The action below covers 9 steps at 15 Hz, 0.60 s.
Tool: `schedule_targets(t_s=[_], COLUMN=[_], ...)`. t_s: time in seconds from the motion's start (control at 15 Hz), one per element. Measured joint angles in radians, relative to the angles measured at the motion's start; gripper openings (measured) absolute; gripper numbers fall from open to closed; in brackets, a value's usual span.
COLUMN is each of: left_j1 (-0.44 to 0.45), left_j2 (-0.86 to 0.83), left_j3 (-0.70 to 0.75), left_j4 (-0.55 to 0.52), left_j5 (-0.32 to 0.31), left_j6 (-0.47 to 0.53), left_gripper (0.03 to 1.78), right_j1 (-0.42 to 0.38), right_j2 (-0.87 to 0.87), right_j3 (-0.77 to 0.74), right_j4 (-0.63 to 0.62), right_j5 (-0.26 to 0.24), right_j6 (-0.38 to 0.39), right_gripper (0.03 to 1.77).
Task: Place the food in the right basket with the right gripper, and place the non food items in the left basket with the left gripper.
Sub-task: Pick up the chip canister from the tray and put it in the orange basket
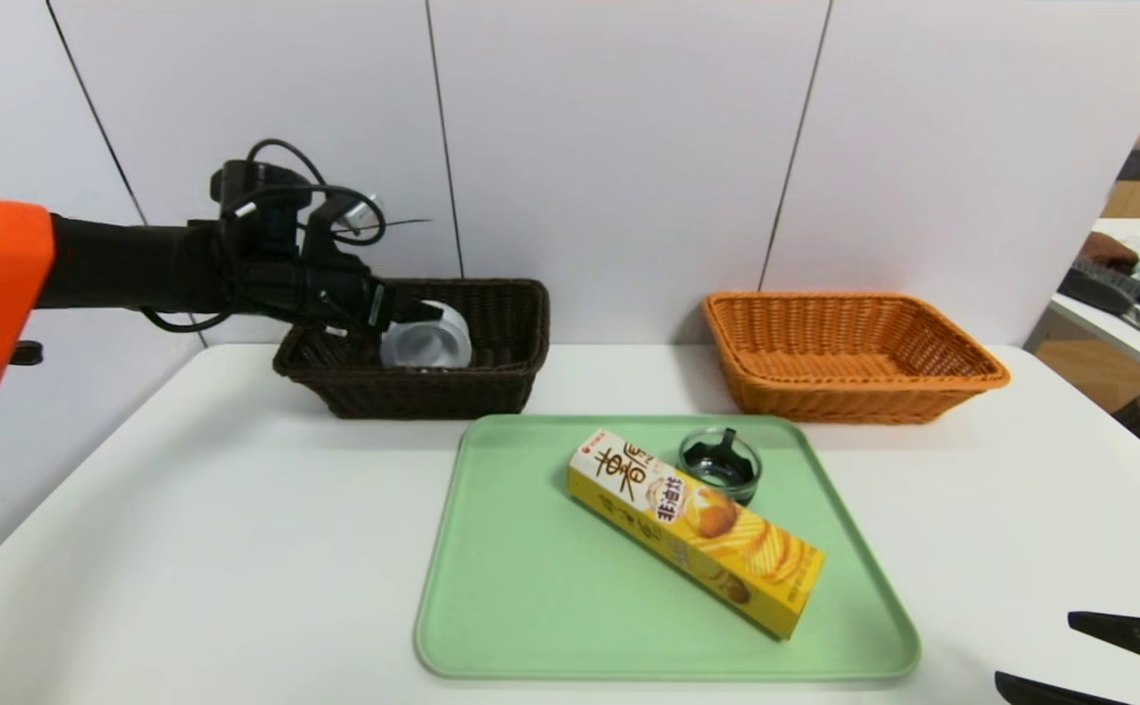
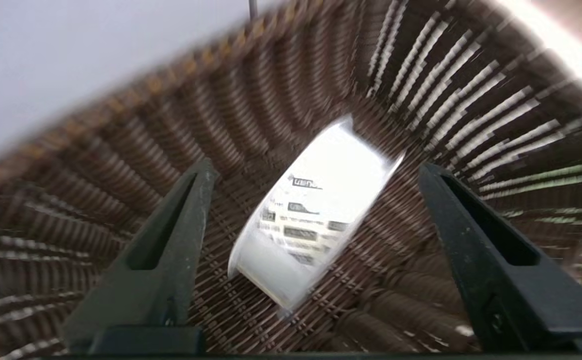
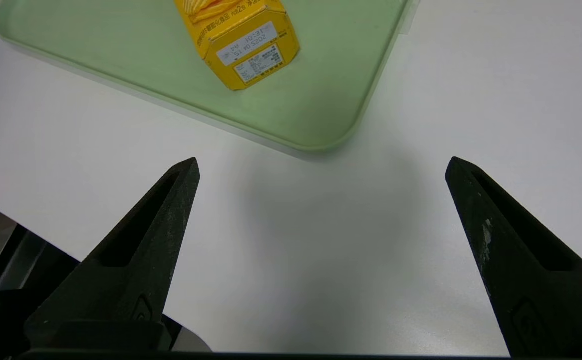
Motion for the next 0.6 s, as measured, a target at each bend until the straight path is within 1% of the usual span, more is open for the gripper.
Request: schedule_targets(t_s=[0.33, 0.47, 0.6], left_j1=[-0.011, -0.045, -0.090], left_j2=[-0.196, -0.266, -0.324], left_j3=[0.009, 0.057, 0.127], left_j4=[0.130, 0.174, 0.185], left_j5=[-0.001, -0.010, -0.029], left_j6=[-0.015, -0.049, -0.074], left_gripper=[1.58, 1.61, 1.63], right_j1=[0.000, 0.000, 0.001], right_j2=[-0.001, -0.005, -0.008], right_j3=[-0.001, -0.001, -0.001], right_j4=[-0.001, -0.002, -0.002], right_j5=[0.001, 0.001, 0.001], right_j6=[0.000, 0.000, 0.000], right_gripper=[1.70, 1.70, 1.70])
